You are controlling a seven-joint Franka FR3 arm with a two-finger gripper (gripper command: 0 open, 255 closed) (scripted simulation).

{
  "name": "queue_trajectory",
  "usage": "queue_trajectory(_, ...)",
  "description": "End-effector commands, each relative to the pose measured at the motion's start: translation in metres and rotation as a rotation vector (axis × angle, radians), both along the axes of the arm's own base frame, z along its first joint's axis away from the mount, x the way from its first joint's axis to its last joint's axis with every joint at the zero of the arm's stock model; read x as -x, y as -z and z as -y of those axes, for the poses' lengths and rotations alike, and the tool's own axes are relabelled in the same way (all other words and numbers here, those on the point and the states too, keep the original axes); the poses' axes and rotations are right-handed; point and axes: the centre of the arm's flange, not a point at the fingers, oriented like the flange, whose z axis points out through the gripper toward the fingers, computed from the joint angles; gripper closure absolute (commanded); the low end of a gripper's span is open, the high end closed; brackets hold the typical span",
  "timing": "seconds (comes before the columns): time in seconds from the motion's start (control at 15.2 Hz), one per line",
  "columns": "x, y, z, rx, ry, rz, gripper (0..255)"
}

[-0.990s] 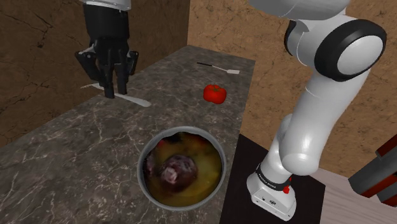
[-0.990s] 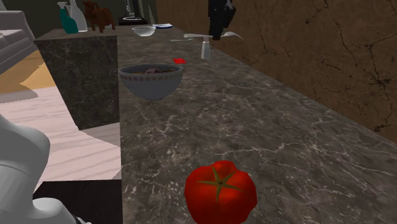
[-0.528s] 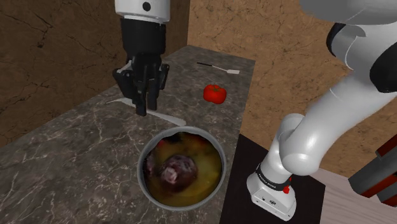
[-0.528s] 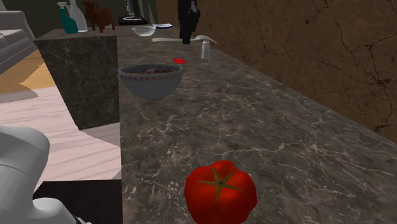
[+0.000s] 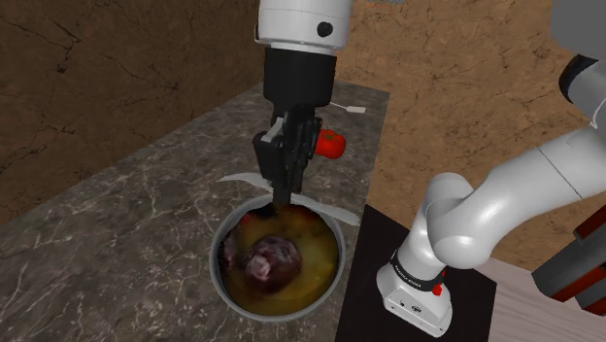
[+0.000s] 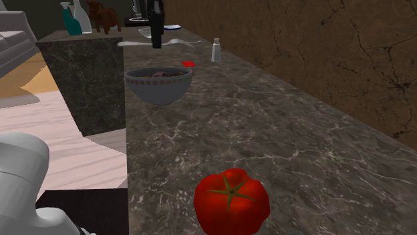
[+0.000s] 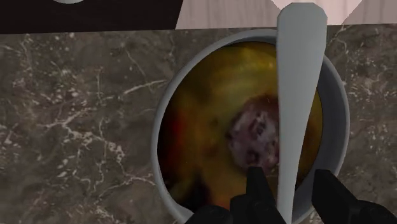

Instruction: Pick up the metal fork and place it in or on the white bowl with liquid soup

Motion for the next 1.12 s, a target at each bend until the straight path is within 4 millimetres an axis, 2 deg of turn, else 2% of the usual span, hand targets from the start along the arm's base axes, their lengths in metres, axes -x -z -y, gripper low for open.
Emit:
queue_trajectory(0.0,0.019,0.011,0.004,-0.001,0.001,0.000,255)
queue_trajectory(0.66,0.019,0.063,0.004,-0.001,0.001,0.000,255)
queue_trajectory(1.06,0.019,0.063,0.004,-0.001,0.001,0.000,255)
